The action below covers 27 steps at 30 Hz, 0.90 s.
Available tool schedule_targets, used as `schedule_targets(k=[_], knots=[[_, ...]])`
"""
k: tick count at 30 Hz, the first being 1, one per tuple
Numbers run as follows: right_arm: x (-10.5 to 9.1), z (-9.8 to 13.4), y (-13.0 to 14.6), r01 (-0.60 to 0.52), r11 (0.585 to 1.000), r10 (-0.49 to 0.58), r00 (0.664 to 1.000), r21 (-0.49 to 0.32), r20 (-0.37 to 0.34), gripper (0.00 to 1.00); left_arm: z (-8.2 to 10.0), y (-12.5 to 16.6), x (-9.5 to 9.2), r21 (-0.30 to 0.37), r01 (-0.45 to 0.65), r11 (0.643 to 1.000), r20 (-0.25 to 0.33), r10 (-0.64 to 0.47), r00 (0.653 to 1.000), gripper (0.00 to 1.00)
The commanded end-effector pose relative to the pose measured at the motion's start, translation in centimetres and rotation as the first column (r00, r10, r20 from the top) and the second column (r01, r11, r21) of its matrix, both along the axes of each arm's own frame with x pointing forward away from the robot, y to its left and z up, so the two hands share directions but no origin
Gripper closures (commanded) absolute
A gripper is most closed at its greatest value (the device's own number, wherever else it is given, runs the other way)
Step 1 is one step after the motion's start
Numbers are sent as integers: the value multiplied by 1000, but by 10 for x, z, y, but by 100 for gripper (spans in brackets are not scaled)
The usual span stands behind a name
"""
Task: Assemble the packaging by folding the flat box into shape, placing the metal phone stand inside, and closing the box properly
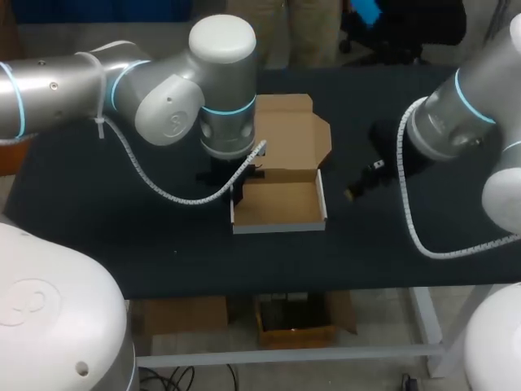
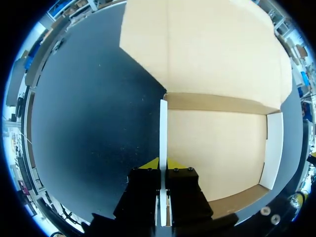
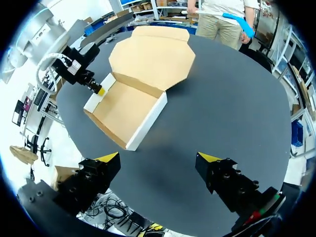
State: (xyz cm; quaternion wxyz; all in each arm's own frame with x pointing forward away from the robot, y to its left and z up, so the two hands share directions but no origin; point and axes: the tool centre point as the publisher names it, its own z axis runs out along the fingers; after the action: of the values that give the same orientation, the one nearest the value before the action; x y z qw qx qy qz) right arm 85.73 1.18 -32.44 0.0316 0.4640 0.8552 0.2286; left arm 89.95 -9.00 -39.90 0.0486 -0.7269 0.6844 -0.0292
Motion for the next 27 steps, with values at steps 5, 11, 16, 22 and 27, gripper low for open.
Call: schedule_targets(k=[5,11,16,22,27], knots=[[-11,5,-24,-325,929,300,942,176,153,0,2,3,-2,1,4,1000,4,-4,1000,100],[-24,16,-40,-463,857,410,878,227,245,0,2,4,-2,2,12,1000,10,-12,1000,100],[-29,23,-47,-490,841,441,866,230,234,0,2,4,-2,7,10,1000,12,-10,1000,100],[-45,29,-53,-525,823,475,845,218,246,0,2,4,-1,10,7,1000,14,-7,1000,100],[-54,32,-52,-530,831,489,841,167,231,0,1,4,-1,16,1,1000,17,-2,1000,100]])
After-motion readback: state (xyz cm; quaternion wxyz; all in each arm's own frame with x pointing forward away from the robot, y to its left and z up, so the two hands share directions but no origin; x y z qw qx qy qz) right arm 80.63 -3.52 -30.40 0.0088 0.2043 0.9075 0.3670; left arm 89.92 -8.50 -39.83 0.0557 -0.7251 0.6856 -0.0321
